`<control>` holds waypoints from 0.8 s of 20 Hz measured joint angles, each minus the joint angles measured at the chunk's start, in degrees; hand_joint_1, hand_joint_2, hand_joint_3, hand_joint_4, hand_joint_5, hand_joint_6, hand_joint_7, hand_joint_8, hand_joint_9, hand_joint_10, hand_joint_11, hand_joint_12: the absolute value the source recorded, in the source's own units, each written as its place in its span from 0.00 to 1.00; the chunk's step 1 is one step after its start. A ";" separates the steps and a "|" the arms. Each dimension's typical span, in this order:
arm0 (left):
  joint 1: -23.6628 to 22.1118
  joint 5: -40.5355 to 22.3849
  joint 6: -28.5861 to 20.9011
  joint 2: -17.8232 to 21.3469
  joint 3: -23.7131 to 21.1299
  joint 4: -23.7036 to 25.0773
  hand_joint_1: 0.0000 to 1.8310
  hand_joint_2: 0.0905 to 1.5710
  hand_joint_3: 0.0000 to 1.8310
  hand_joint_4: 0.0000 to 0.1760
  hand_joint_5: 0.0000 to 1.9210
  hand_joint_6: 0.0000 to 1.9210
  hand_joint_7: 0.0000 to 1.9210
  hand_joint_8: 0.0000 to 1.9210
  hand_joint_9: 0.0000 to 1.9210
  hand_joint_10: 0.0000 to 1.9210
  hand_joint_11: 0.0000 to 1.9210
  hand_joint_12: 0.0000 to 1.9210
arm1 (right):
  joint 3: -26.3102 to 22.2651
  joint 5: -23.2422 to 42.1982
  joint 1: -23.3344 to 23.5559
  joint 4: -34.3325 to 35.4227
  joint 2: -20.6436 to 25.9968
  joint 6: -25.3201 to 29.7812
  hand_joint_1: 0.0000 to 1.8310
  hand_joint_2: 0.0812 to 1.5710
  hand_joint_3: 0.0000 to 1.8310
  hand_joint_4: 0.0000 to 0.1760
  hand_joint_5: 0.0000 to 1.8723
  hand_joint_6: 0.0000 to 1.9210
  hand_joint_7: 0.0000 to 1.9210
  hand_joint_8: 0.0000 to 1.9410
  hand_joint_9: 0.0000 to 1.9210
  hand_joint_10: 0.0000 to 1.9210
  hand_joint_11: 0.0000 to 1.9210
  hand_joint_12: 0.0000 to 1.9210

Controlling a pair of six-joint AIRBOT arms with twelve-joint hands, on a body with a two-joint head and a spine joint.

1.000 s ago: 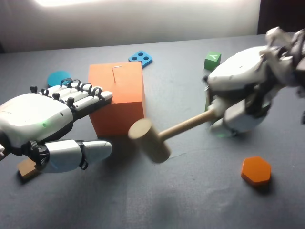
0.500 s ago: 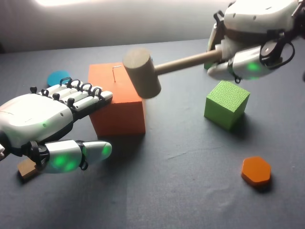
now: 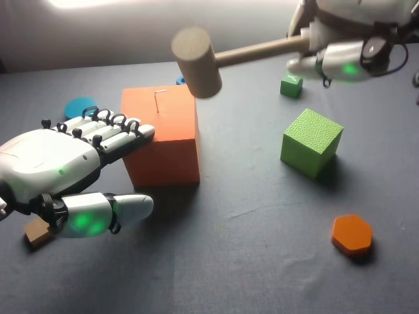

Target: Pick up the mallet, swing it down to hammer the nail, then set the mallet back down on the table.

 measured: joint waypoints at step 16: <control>0.00 -0.72 0.02 0.00 0.00 -0.15 0.00 0.81 0.00 0.00 0.07 0.00 0.08 0.00 0.06 0.00 0.04 0.02 | -7.69 18.16 -3.76 44.41 0.46 -41.79 0.28 0.99 0.00 1.00 0.69 1.00 0.80 1.00 0.84 1.00 0.88 1.00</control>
